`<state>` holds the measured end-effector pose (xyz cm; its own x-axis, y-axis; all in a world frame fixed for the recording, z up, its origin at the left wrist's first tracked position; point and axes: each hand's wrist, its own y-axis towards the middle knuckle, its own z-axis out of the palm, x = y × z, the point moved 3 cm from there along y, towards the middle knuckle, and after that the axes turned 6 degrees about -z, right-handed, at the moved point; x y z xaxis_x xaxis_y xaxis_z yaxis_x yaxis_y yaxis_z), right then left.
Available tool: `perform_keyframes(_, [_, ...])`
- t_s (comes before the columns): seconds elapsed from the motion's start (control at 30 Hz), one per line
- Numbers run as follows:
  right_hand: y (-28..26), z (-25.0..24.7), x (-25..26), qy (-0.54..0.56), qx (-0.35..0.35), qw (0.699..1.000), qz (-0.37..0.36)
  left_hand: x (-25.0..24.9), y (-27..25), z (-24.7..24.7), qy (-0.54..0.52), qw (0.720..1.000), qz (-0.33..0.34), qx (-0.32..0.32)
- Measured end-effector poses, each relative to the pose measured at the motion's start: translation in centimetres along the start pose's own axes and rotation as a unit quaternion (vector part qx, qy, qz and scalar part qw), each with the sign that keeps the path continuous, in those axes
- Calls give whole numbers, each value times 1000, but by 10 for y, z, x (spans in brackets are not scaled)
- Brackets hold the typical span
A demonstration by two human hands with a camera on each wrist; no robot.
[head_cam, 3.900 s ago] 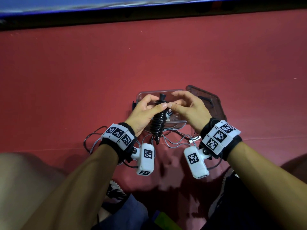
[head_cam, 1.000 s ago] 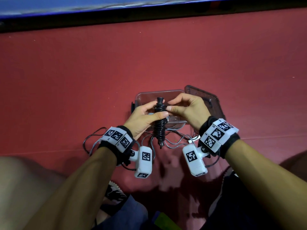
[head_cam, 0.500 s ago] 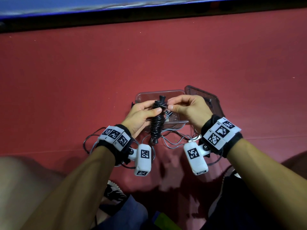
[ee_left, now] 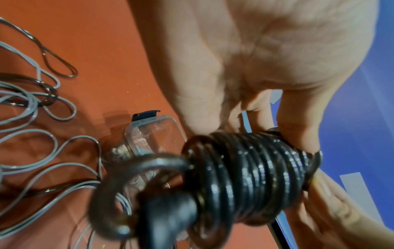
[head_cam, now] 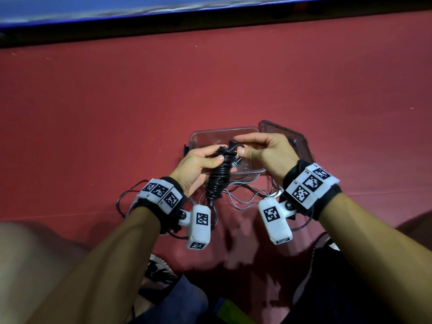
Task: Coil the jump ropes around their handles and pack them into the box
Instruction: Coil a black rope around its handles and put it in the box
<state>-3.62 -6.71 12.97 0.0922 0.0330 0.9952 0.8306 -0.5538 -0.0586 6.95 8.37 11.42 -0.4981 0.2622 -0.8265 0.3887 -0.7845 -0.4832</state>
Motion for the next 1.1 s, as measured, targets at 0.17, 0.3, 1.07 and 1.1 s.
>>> perform_keyframes(0.17, [-2, 1, 0, 19, -15, 1000, -3, 0, 0, 2, -17, 1000, -7, 10])
perform_keyframes(0.3, [-2, 2, -1, 37, -13, 999, -2, 0, 2, 0, -18, 1000, -18, 8])
perform_keyframes(1.07, [-1, 15, -11, 154, -10, 986, 62, 1, 5, 6, 20, 999, 37, 26])
perform_keyframes(1.1, [-3, 16, -14, 159, -13, 985, 69, -2, 4, 7, 17, 998, 48, 31])
